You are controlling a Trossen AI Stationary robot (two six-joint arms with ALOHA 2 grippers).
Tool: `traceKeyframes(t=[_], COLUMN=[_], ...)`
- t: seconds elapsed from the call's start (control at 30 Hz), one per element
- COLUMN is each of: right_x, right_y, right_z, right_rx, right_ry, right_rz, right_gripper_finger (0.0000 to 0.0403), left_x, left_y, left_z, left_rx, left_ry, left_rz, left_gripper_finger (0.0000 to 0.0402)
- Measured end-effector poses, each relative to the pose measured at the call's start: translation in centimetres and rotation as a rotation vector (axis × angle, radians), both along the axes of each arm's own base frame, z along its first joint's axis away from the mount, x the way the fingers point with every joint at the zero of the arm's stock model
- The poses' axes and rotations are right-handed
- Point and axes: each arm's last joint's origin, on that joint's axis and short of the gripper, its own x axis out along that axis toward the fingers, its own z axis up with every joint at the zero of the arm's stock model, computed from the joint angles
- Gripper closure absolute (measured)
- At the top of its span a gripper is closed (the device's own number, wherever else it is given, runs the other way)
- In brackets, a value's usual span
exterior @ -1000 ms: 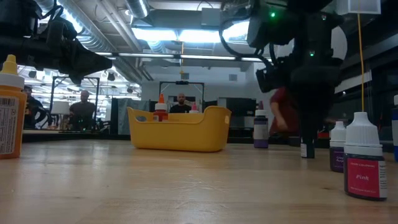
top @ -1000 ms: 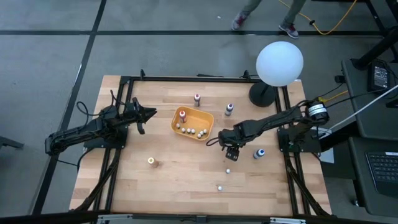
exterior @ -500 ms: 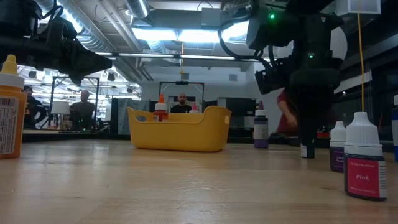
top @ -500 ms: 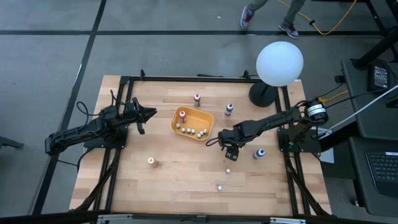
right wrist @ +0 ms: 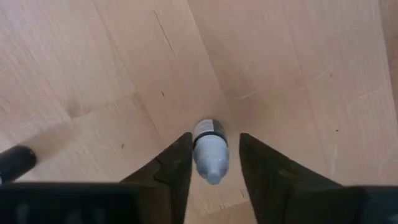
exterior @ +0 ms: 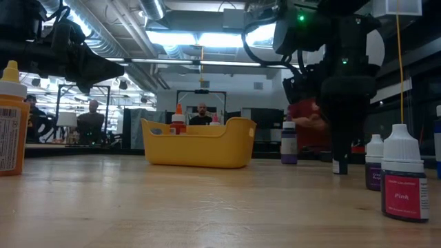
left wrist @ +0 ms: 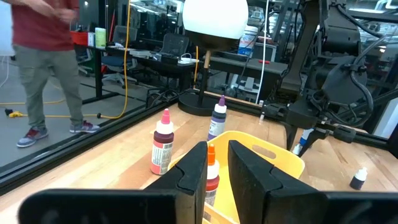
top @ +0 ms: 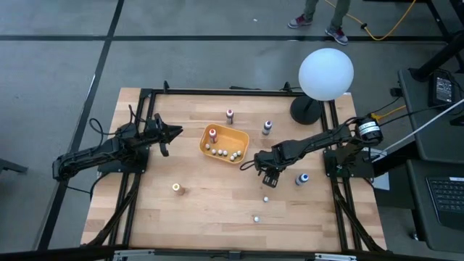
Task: Pick & Place food coloring
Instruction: Put the small black food coloring bottle into the yellow bin
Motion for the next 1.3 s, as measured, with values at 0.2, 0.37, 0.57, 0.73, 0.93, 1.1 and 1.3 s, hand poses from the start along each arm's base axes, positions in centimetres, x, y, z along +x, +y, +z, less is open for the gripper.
traceKeyframes(t=[0.2, 0.37, 0.57, 0.73, 0.93, 1.1, 1.3], right_x=[0.0, 0.0, 0.6, 2.1, 3.7, 4.5, 5.3], right_y=[0.0, 0.1, 0.1, -0.7, -2.4, -4.4, -7.2], right_z=[0.0, 0.1, 1.0, 3.4, 7.6, 11.2, 14.8], right_rx=[0.016, 0.041, 0.033, 0.007, -0.105, -0.156, -0.199], right_ry=[0.001, 0.003, -0.010, -0.068, -0.106, -0.151, -0.251], right_rz=[0.008, 0.012, 0.047, 0.089, 0.181, 0.241, 0.260], right_gripper_finger=[0.0333, 0.0335, 0.0314, 0.0333, 0.0326, 0.0323, 0.0330], left_x=[0.0, 0.0, 0.0, 0.0, 0.0, 0.0, 0.0], left_y=[0.0, 0.0, 0.0, 0.0, 0.0, 0.0, 0.0], left_z=[0.0, 0.0, 0.0, 0.0, 0.0, 0.0, 0.0], left_rx=[0.000, 0.000, 0.000, 0.000, 0.000, 0.000, 0.000], left_ry=[0.000, 0.000, 0.000, 0.000, 0.000, 0.000, 0.000], left_rz=[0.000, 0.000, 0.000, 0.000, 0.000, 0.000, 0.000], left_gripper_finger=[0.0344, 0.0341, 0.0344, 0.0343, 0.0342, 0.0344, 0.0341])
